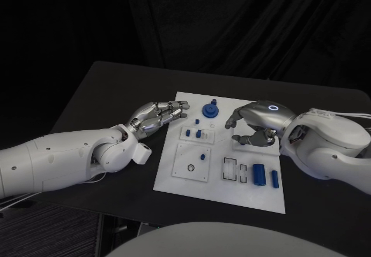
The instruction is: Assemble the parts on the task board
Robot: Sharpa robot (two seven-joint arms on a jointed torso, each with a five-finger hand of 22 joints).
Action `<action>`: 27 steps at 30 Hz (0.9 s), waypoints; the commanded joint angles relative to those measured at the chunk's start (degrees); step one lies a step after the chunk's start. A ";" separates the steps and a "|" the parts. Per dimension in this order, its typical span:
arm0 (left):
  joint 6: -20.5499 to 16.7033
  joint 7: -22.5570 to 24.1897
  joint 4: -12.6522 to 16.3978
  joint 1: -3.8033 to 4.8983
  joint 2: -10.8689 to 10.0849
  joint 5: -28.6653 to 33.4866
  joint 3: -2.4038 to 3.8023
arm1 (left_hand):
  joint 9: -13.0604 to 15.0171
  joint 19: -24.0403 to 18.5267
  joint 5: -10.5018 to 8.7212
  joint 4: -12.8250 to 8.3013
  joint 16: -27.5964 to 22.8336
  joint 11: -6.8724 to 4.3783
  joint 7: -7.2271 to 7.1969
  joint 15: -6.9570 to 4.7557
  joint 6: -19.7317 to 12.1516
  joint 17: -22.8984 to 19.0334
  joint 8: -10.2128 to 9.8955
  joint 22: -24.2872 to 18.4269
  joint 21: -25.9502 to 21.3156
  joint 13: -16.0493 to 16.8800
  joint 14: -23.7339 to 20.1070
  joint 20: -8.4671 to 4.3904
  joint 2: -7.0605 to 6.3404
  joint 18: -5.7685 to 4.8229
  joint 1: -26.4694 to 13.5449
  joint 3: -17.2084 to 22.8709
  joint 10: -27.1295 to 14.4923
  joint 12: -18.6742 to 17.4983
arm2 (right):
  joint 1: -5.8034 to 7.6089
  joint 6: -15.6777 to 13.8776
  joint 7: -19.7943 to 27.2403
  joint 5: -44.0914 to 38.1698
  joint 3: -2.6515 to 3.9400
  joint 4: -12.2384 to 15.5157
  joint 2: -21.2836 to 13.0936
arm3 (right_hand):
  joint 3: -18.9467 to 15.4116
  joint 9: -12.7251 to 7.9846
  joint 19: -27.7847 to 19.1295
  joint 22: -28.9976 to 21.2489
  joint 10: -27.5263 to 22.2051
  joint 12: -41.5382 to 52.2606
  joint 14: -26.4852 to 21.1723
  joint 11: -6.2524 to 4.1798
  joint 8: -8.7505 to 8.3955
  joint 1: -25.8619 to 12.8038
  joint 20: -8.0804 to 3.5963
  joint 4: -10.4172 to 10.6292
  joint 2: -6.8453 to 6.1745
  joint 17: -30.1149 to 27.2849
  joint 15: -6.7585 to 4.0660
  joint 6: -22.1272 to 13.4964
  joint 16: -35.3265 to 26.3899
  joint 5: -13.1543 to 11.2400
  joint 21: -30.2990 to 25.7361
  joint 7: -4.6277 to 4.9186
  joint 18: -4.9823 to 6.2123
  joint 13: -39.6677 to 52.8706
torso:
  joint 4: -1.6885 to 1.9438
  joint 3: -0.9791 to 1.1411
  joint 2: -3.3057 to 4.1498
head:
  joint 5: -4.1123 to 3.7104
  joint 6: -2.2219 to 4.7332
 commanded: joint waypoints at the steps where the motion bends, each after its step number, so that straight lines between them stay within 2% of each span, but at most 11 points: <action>1: -3.24 4.50 0.52 -0.08 -0.36 -0.03 0.05 | -0.17 -0.89 0.41 0.37 -0.89 -0.48 -0.35 -1.21 0.26 -0.20 0.20 -1.86 -0.35 0.02 -0.57 -1.73 -0.45 -0.48 0.31 0.59 1.16 0.44 | 0.97 2.72 -3.91 4.41 -0.03 0.26 -1.39 | 0.89 -0.28 1.34 8.81 0.68 -1.04 3.60 0.09 -0.49 0.74 -0.02 -0.19 -0.26 9.32 0.04 0.66 1.22 0.98 3.11 -0.30 -0.92 -1.18 | 0.07 -0.06 -0.02 | -0.51 0.01; 3: -4.70 5.69 0.54 -0.08 -0.52 -0.03 0.05 | -0.45 -2.43 0.39 1.11 -2.91 -2.01 -0.74 -3.01 0.03 -0.57 0.14 -5.71 -0.83 -0.09 -2.22 -4.06 -1.05 -1.17 -0.52 0.38 1.51 -0.94 | 1.50 3.46 -4.56 4.70 -0.04 -0.04 -2.52 | 1.31 -0.41 1.31 8.75 0.86 -1.55 3.56 0.08 -0.72 1.16 -0.05 -0.48 -0.47 9.16 0.04 0.72 1.14 1.57 3.13 -0.44 -0.87 -1.74 | 0.10 -0.06 0.05 | -0.76 0.01; 5: -5.77 6.64 0.42 -0.08 -0.59 -0.03 0.05 | -1.99 -4.57 0.16 1.31 -5.50 -3.70 -1.50 -4.95 -4.10 -1.14 -0.71 -12.02 -1.57 -0.31 -4.02 -6.73 -1.30 -1.83 -1.99 -0.30 0.66 -4.18 | 1.77 4.00 -4.97 4.86 -0.05 -0.47 -3.34 | 1.39 -0.59 1.34 8.74 0.86 -2.04 3.53 0.11 -1.08 1.11 -0.07 -0.46 -0.67 9.05 0.11 0.46 1.07 0.60 3.32 -0.61 -0.86 -2.25 | 0.18 -0.03 0.12 | -0.94 0.01; 7: -6.67 7.44 0.25 -0.08 -0.64 -0.03 0.05 | -4.80 -5.88 -0.49 1.48 -7.06 -4.60 -2.70 -6.19 -13.68 -1.60 -2.30 -16.50 -2.07 -0.51 -4.90 -8.27 -1.27 -2.21 -3.73 -1.34 -0.27 -6.88 | 1.89 4.26 -5.13 4.80 -0.06 -0.91 -4.02 | 1.38 -1.00 0.92 8.47 0.73 -2.80 3.18 0.18 -1.71 0.97 0.00 -0.31 -0.75 8.26 0.10 -0.01 0.50 -1.49 2.58 -0.06 -0.69 -3.03 | 0.28 -0.08 0.09 | -1.13 0.01; 8: -6.95 7.69 0.19 -0.09 -0.67 -0.03 0.04 | -6.82 -6.39 -1.01 1.51 -7.06 -4.43 -5.67 -6.50 -21.06 -1.60 -2.82 -18.58 -2.29 -0.63 -4.90 -8.70 -0.97 -2.43 -5.28 -2.20 -0.99 -8.73 | 1.87 4.22 -5.13 4.69 -0.06 -1.04 -4.25 | 1.40 -1.62 0.59 8.28 0.05 -3.80 2.86 0.25 -2.60 1.22 0.01 -0.43 -0.84 7.56 0.08 -1.04 -0.03 -2.05 2.02 0.25 -0.57 -3.87 | 0.30 -0.11 0.05 | -1.17 0.01; 9: -7.37 8.07 0.09 -0.10 -0.72 -0.03 0.04 | -7.93 -6.49 -1.57 1.54 -7.06 -4.34 -8.69 -6.69 -24.63 -1.60 -3.12 -18.95 -2.29 -0.77 -4.90 -8.81 -0.65 -2.30 -6.55 -3.04 -1.87 -10.87 | 1.77 3.95 -5.11 4.49 -0.07 -1.22 -4.61 | 1.30 -1.78 0.51 8.24 -0.08 -4.09 2.83 0.29 -2.75 1.21 0.03 -0.42 -0.88 7.47 0.09 -1.12 -0.11 -2.35 1.93 0.19 -0.55 -4.15 | 0.30 -0.14 0.05 | -1.24 0.01; 14: -8.55 9.11 -0.16 -0.18 -1.02 -0.03 0.04 | -8.78 -6.60 -3.22 1.57 -7.06 -6.28 -15.00 -6.73 -29.12 -1.60 -3.53 -19.81 -2.34 -1.23 -4.90 -6.87 0.20 -0.56 -9.01 -5.17 -4.26 -15.95 | 1.19 3.09 -5.33 3.93 -0.08 -1.77 -5.88 | -0.62 -2.91 0.37 8.15 0.19 -5.38 2.80 0.32 -3.54 0.29 0.13 0.43 -1.00 7.13 0.10 -1.22 -0.34 -6.23 1.87 0.34 -0.52 -5.85 | -0.02 -0.08 0.39 | -1.57 0.01; 15: -8.70 9.22 -0.19 -0.21 -1.05 -0.03 0.04 | -8.79 -6.60 -3.26 1.56 -7.06 -6.39 -15.24 -6.66 -29.25 -1.60 -3.54 -19.82 -2.34 -1.24 -4.90 -6.67 0.22 -0.43 -9.07 -5.27 -4.33 -16.06 | 1.07 3.06 -5.39 3.87 -0.08 -1.90 -6.01 | -1.01 -3.03 0.37 8.15 0.24 -5.48 2.80 0.28 -3.61 0.06 0.11 0.62 -1.06 7.10 0.12 -1.21 -0.36 -6.85 1.86 0.33 -0.50 -6.02 | 0.01 -0.06 0.37 | -1.74 0.01; 18: -9.20 9.58 -0.34 -0.35 -1.08 -0.03 0.04 | -8.90 -6.57 -4.20 1.59 -7.06 -7.78 -17.89 -5.36 -30.42 -1.60 -3.64 -19.94 -2.32 -1.56 -4.90 -3.08 0.42 0.06 -9.80 -6.09 -5.18 -19.05 | 0.56 2.84 -5.51 3.75 -0.09 -2.40 -6.19 | -2.73 -3.61 0.30 8.10 0.51 -5.83 2.76 0.30 -3.86 -0.32 0.14 1.45 -0.97 6.89 0.16 -0.99 -0.50 -8.90 1.75 0.38 -0.47 -6.79 | 0.32 -0.02 0.38 | -2.40 0.01; 22: -9.71 9.91 -0.50 -0.55 -1.04 -0.03 0.04 | -8.90 -6.63 -6.37 1.60 -7.06 -7.25 -18.18 -5.83 -30.50 -1.60 -3.63 -20.34 -2.37 -1.65 -4.90 -2.42 0.67 0.48 -10.88 -6.76 -5.33 -19.97 | 0.05 2.58 -5.27 3.69 -0.09 -2.92 -5.94 | -4.53 -4.20 0.33 8.08 1.25 -5.85 2.70 0.27 -4.13 -0.42 0.17 2.41 -0.81 6.64 0.20 -0.89 -0.66 -11.01 1.76 0.37 -0.46 -7.42 | 0.41 -0.04 0.60 | -2.79 0.01; 27: -10.09 10.17 -0.66 -0.81 -1.04 -0.03 0.04 | -9.28 -6.89 -9.56 1.52 -7.06 -7.46 -16.08 -7.78 -33.83 -1.60 -4.01 -21.65 -2.52 -1.79 -4.90 -5.26 1.26 1.93 -13.49 -8.11 -5.40 -21.51 | -0.59 2.58 -4.76 3.66 -0.09 -3.44 -5.30 | -5.61 -4.77 0.40 8.10 2.45 -5.75 2.60 0.18 -4.57 -0.28 0.15 2.86 -0.65 6.27 0.12 -1.32 -0.91 -12.01 1.84 0.76 -0.48 -7.86 | 0.42 -0.05 0.83 | -3.07 0.01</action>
